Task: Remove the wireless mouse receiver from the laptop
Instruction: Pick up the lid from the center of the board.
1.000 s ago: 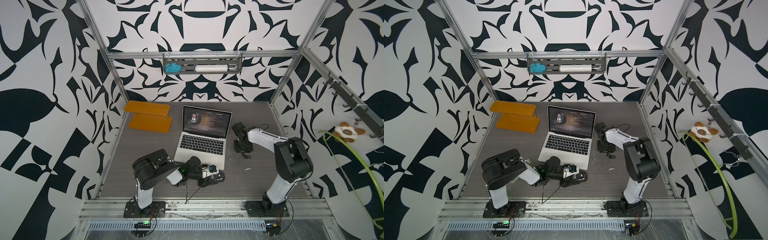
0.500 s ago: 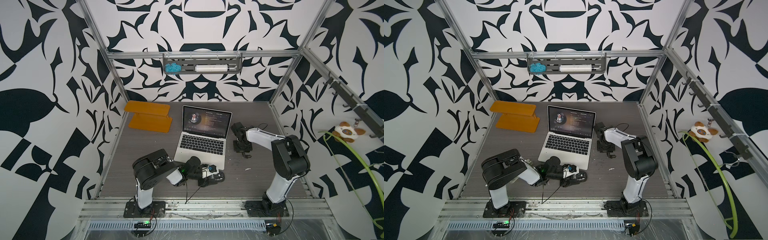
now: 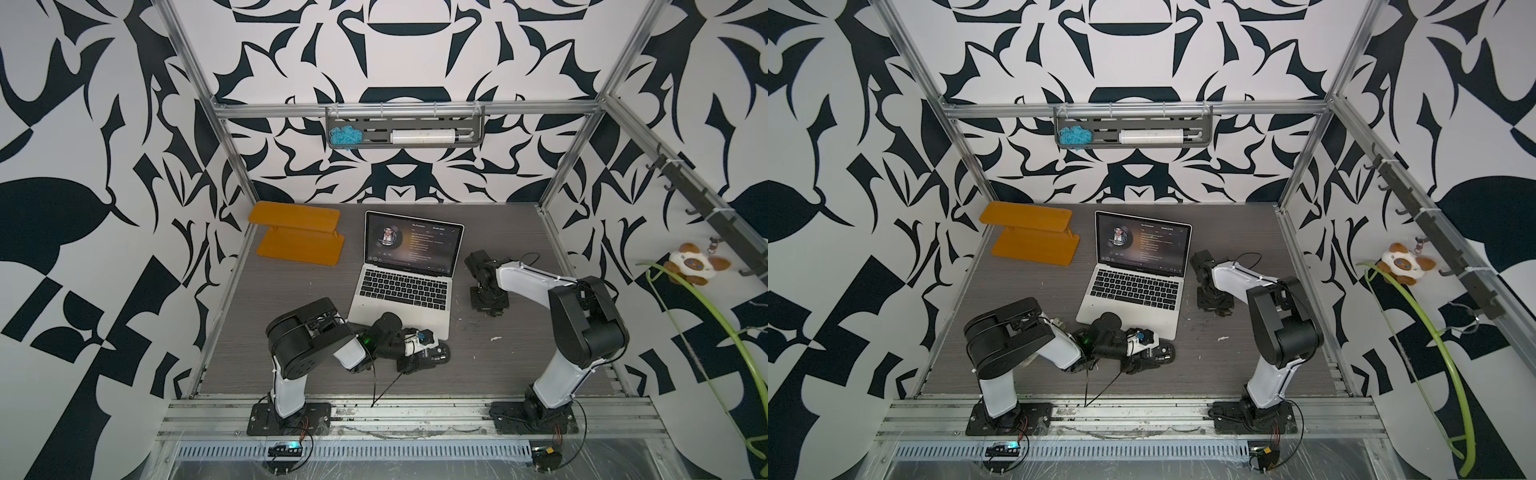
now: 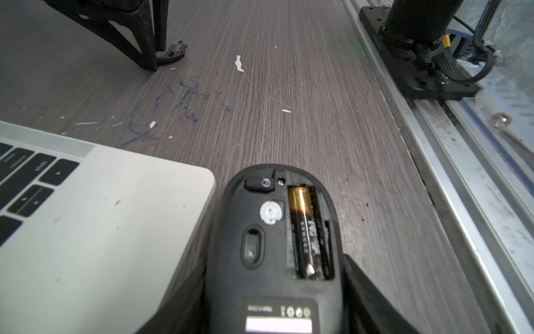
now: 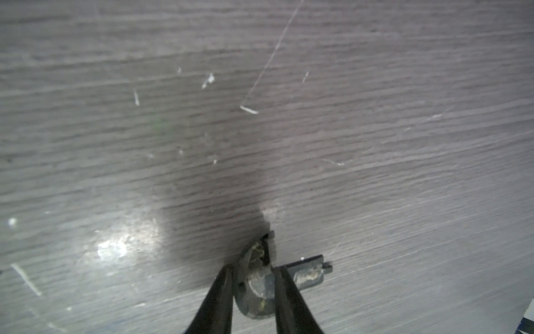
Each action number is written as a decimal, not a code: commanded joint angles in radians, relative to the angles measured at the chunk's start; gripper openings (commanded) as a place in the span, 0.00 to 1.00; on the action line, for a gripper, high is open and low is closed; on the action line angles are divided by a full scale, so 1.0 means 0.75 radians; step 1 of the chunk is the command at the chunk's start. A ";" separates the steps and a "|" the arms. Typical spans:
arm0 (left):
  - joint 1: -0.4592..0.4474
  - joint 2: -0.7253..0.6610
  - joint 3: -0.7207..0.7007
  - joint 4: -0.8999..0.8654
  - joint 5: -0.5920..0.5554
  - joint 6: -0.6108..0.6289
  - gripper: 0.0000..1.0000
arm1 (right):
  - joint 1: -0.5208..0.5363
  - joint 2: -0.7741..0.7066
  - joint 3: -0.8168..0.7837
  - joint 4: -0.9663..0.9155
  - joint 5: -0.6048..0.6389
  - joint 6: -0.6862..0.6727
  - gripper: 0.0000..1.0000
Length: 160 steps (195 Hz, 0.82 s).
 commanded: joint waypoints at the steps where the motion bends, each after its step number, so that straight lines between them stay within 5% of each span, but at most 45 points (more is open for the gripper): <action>1: 0.002 0.081 -0.040 -0.278 -0.032 -0.043 0.01 | -0.005 0.033 -0.015 0.010 -0.038 -0.012 0.23; 55: 0.002 0.079 -0.040 -0.283 -0.036 -0.041 0.00 | -0.003 0.052 0.007 0.002 -0.042 -0.021 0.00; 100: 0.002 0.062 -0.045 -0.280 -0.021 -0.044 0.00 | -0.003 -0.143 0.024 -0.022 -0.109 -0.013 0.00; 160: 0.073 -0.055 -0.147 -0.146 0.026 -0.095 0.00 | -0.051 -0.687 -0.213 0.378 -0.750 0.021 0.00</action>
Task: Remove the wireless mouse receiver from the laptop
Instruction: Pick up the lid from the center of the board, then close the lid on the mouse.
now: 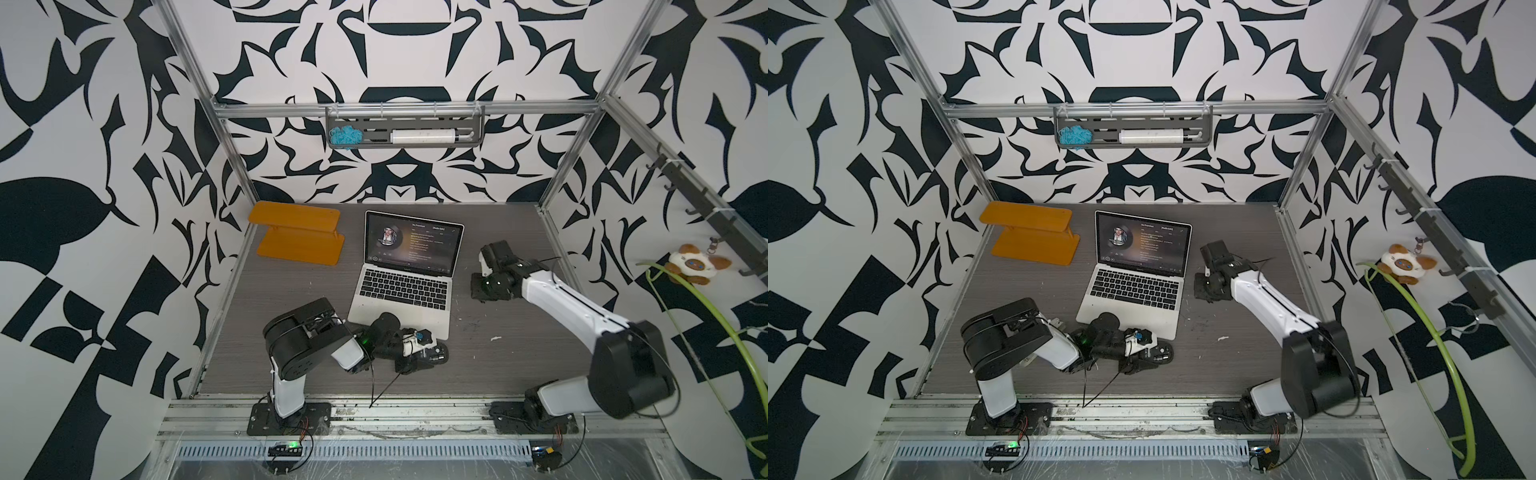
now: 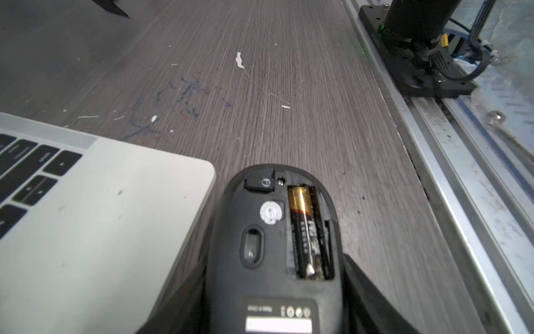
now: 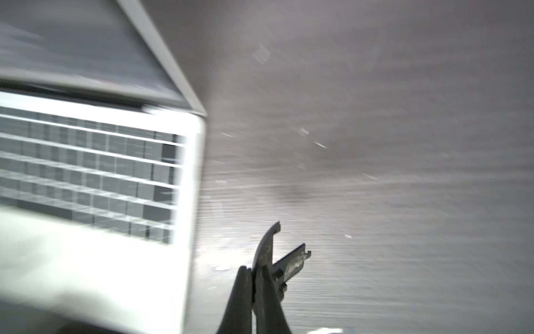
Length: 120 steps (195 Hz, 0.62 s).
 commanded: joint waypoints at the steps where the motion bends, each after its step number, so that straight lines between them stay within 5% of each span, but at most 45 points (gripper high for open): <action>1: 0.052 -0.015 -0.100 -0.147 0.012 -0.084 0.00 | -0.029 -0.161 -0.135 0.234 -0.343 0.041 0.00; 40: 0.124 -0.142 -0.193 -0.044 0.026 -0.120 0.00 | -0.036 -0.364 -0.380 0.706 -0.839 0.241 0.00; 65: 0.154 -0.171 -0.243 0.043 0.028 -0.145 0.00 | -0.037 -0.353 -0.522 1.132 -1.110 0.527 0.00; 82: 0.173 -0.174 -0.266 0.097 0.033 -0.160 0.00 | -0.025 -0.320 -0.589 1.370 -1.205 0.690 0.00; 120: 0.224 -0.168 -0.312 0.203 0.059 -0.187 0.00 | 0.103 -0.238 -0.643 1.440 -1.252 0.743 0.00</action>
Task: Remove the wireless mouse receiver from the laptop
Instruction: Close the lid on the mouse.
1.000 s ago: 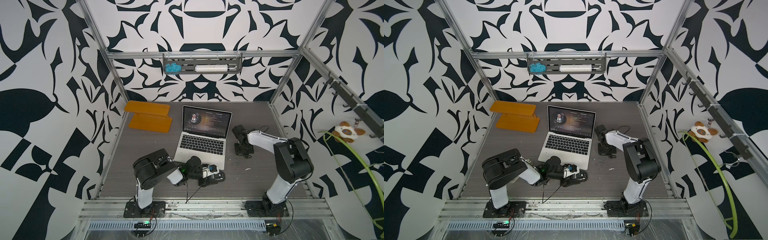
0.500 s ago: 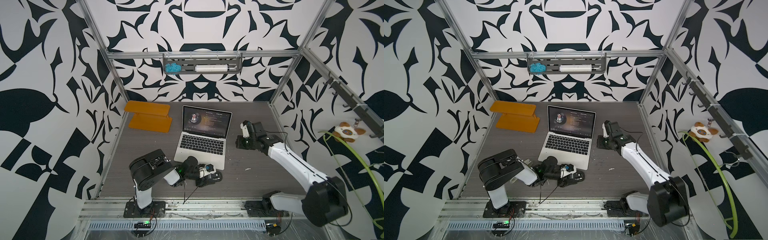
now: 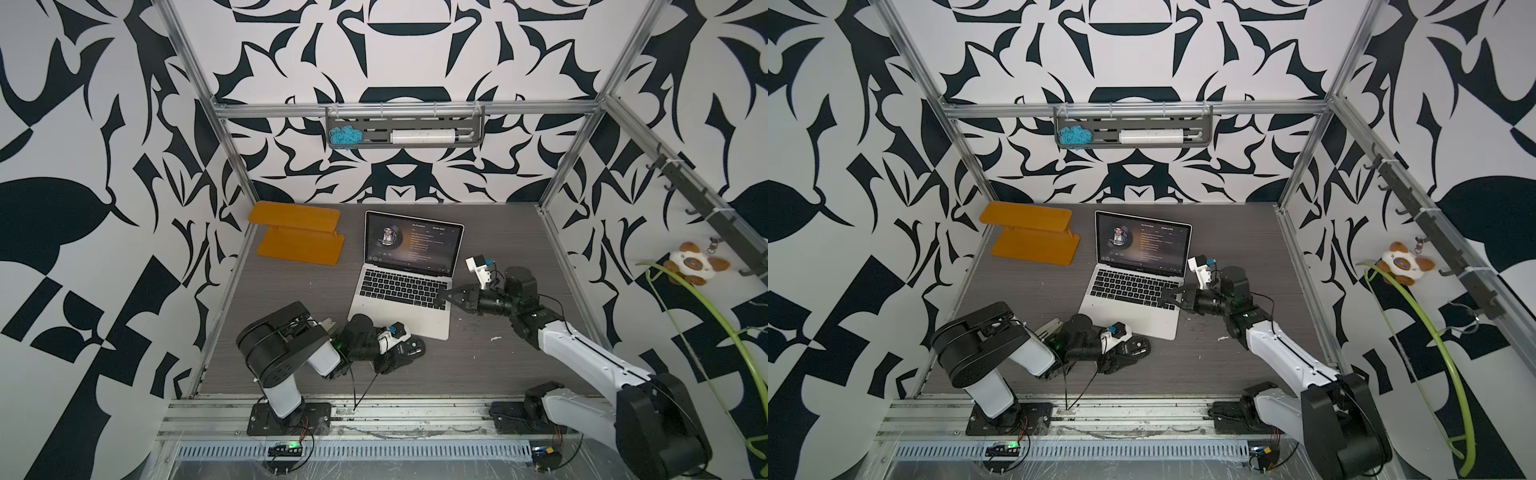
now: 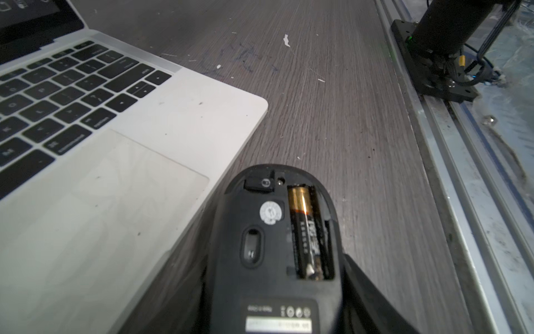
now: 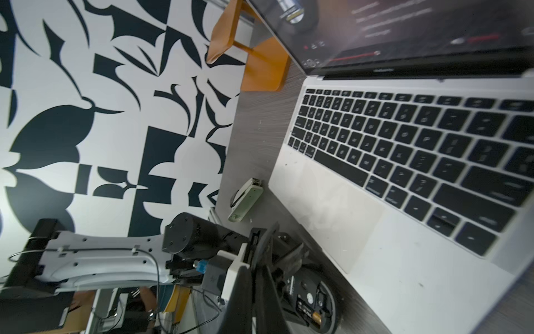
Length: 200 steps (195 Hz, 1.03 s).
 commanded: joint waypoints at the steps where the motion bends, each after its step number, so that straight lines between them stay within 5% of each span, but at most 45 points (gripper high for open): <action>1: 0.031 -0.001 -0.036 0.065 0.035 -0.047 0.00 | 0.093 0.034 -0.036 0.260 -0.144 0.136 0.00; 44: 0.032 0.056 -0.036 0.102 0.055 -0.052 0.00 | 0.241 0.168 -0.154 0.445 -0.146 0.231 0.00; 200: 0.032 0.149 -0.003 0.082 0.090 -0.039 0.00 | 0.292 0.574 -0.338 0.998 -0.142 0.392 0.00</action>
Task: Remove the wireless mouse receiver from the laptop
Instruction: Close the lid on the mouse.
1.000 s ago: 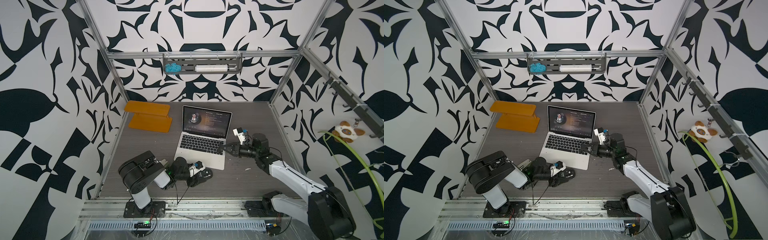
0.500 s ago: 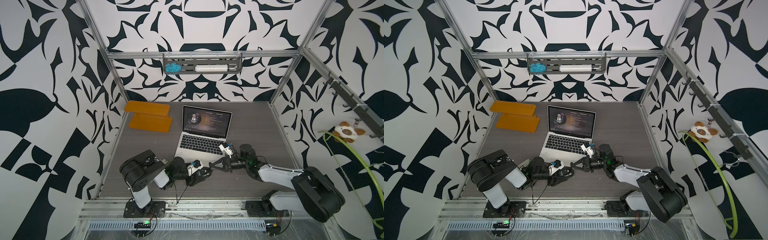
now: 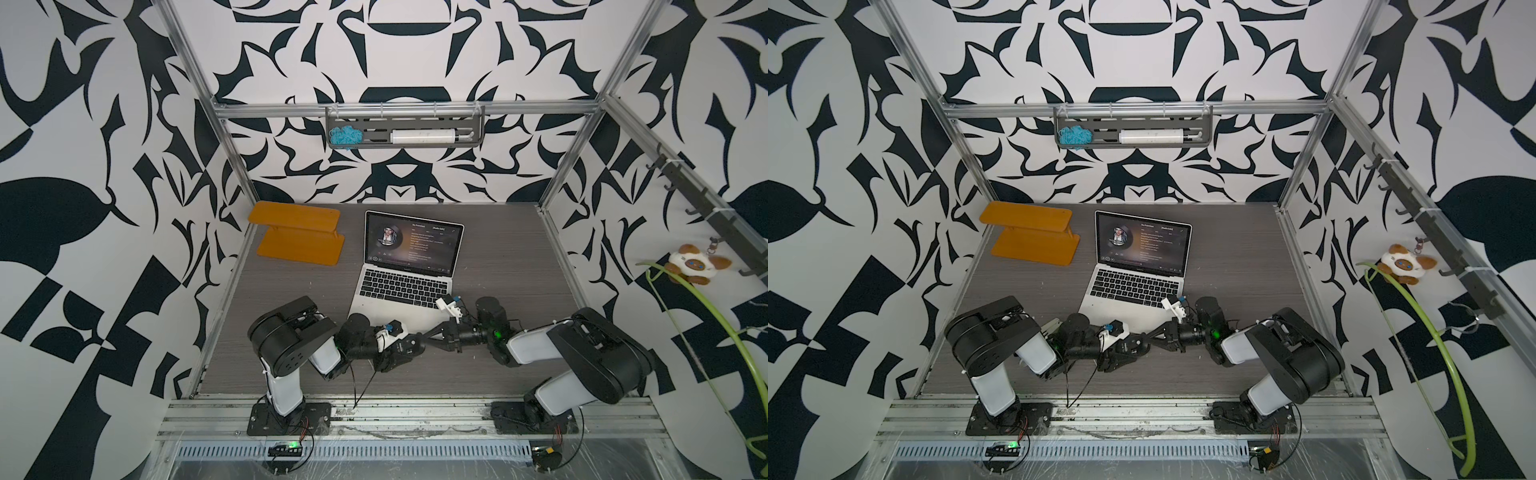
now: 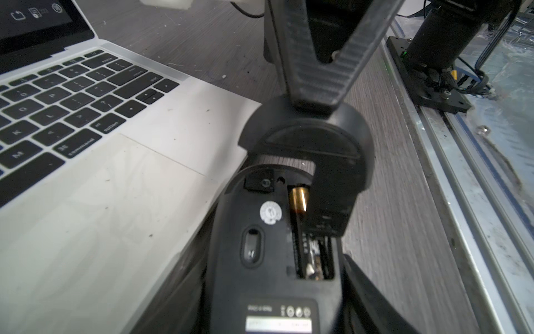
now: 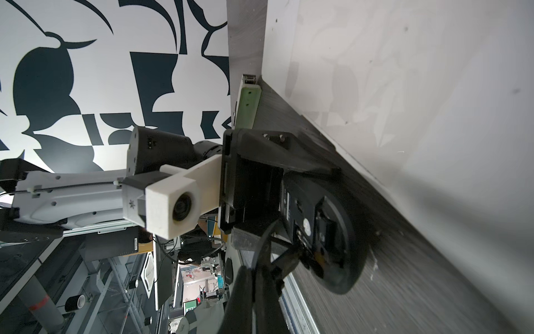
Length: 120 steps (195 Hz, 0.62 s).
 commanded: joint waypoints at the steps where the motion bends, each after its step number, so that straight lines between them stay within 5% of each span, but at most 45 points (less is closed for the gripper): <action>1: 0.004 0.034 -0.005 -0.081 0.018 -0.018 0.00 | 0.014 0.022 -0.001 0.154 0.015 0.021 0.00; 120: 0.004 0.029 -0.011 -0.066 0.006 -0.018 0.00 | 0.015 0.082 -0.046 0.168 0.112 0.018 0.00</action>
